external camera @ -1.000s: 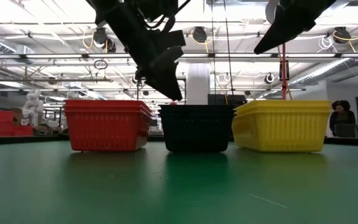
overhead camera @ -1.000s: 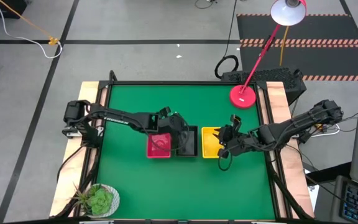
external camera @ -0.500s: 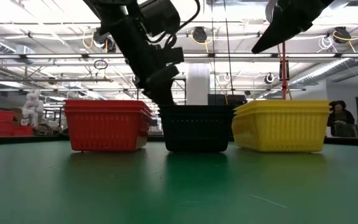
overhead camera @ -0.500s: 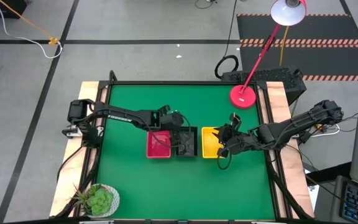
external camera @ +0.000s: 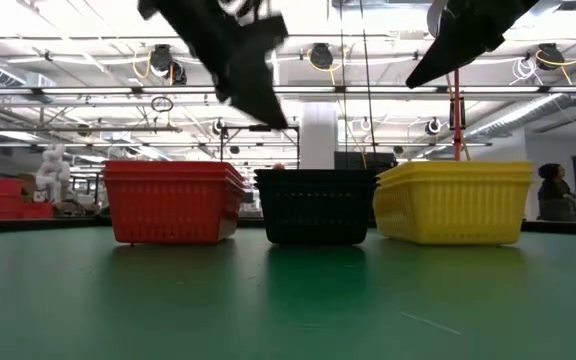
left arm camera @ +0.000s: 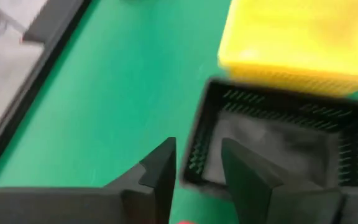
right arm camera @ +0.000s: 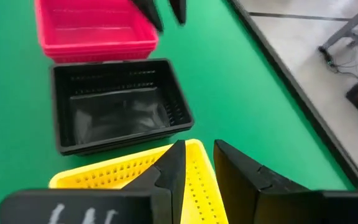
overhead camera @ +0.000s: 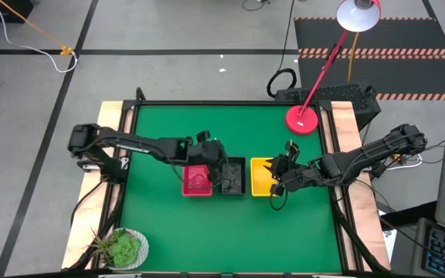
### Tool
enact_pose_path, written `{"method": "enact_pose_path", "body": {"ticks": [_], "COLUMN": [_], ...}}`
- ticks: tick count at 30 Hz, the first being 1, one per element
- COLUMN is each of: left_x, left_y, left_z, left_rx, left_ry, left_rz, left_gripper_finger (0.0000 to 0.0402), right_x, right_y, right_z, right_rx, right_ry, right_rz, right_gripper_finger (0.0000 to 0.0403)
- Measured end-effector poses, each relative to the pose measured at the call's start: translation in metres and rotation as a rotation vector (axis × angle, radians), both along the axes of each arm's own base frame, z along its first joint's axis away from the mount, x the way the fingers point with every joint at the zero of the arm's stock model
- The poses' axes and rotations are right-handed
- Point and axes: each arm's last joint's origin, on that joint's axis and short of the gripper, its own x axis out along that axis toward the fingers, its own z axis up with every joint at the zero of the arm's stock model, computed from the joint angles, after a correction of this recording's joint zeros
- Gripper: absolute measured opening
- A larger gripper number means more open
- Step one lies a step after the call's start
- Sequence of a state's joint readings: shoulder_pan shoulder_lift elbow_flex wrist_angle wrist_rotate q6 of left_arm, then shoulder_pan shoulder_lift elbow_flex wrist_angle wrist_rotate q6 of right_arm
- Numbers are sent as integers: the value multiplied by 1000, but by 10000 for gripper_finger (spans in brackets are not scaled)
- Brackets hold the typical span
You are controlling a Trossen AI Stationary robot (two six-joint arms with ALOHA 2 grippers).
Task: Stack baskets by color
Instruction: Return To Home Position
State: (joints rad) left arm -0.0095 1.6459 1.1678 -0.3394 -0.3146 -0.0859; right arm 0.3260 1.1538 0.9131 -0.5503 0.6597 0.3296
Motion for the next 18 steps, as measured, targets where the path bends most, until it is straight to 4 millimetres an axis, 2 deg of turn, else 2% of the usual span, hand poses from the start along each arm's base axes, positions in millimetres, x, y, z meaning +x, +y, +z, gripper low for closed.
{"method": "enact_pose_path", "body": {"ticks": [2, 4, 9, 14, 18], "left_x": [-4, -12, -42, -80, -109], "left_y": [-7, -12, -17, -19, -17], "left_z": [8, 7, 7, 8, -2], "left_rx": [6, 17, 10, -3, -17], "left_ry": [-48, -65, -173, -345, -463], "left_rz": [-28, -56, -83, -159, -190], "left_gripper_finger": [111, 82, 10, 17, 18], "right_x": [0, 0, -4, -16, -28], "right_y": [0, 0, -1, -5, -9], "right_z": [0, 0, 5, -3, -15], "right_rx": [-10, -35, -44, -83, -125], "right_ry": [12, 23, 7, 5, -45], "right_rz": [22, 37, 50, 84, 115], "right_gripper_finger": [76, 65, 8, 2, 1]}}
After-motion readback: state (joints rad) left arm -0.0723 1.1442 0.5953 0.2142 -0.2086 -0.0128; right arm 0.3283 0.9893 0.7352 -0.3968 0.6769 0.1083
